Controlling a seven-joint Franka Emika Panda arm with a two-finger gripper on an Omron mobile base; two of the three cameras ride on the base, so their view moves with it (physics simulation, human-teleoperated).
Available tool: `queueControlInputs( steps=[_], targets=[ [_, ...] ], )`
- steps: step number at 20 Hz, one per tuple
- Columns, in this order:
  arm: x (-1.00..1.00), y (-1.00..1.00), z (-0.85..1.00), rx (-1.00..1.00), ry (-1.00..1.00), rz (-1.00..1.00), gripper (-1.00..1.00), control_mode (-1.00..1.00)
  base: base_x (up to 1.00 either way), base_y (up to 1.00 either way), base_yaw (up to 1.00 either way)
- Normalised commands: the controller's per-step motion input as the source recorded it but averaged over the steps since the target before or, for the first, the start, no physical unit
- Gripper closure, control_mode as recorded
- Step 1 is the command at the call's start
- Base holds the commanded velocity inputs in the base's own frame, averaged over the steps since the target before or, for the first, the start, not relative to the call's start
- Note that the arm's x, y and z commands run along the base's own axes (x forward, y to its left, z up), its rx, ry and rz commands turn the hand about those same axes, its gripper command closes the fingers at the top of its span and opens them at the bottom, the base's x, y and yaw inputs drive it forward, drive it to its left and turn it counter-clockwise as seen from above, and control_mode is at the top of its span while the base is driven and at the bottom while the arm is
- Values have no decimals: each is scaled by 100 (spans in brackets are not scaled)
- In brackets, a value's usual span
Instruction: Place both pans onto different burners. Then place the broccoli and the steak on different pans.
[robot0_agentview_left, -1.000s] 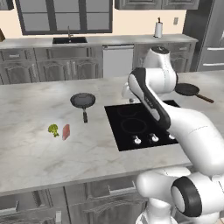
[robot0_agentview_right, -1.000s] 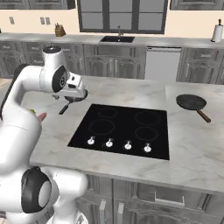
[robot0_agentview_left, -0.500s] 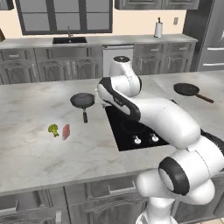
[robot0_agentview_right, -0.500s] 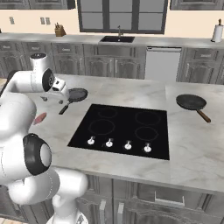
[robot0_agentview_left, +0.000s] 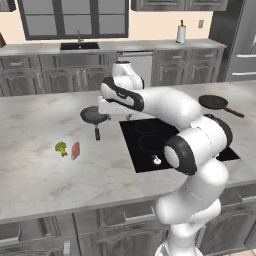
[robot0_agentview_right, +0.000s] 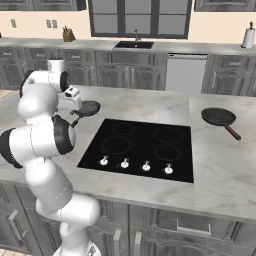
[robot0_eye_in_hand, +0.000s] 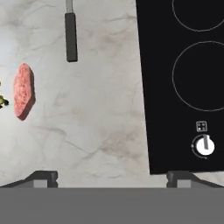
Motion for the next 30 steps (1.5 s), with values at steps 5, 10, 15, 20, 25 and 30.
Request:
queueControlInputs(
  steps=[5,10,15,20,25,30],
  targets=[
    [60,28,-68,-4,1,0,-100,-100,0,0,0],
    [60,30,-62,-1,0,0,-100,-100,0,0,0],
    [61,19,-56,0,0,0,-100,-100,0,0,0],
    [66,27,-58,0,0,0,-100,-100,0,0,0],
    [60,19,-54,0,0,0,-100,-100,0,0,0],
    [48,11,-32,0,0,0,-100,-100,0,0,0]
  ],
)
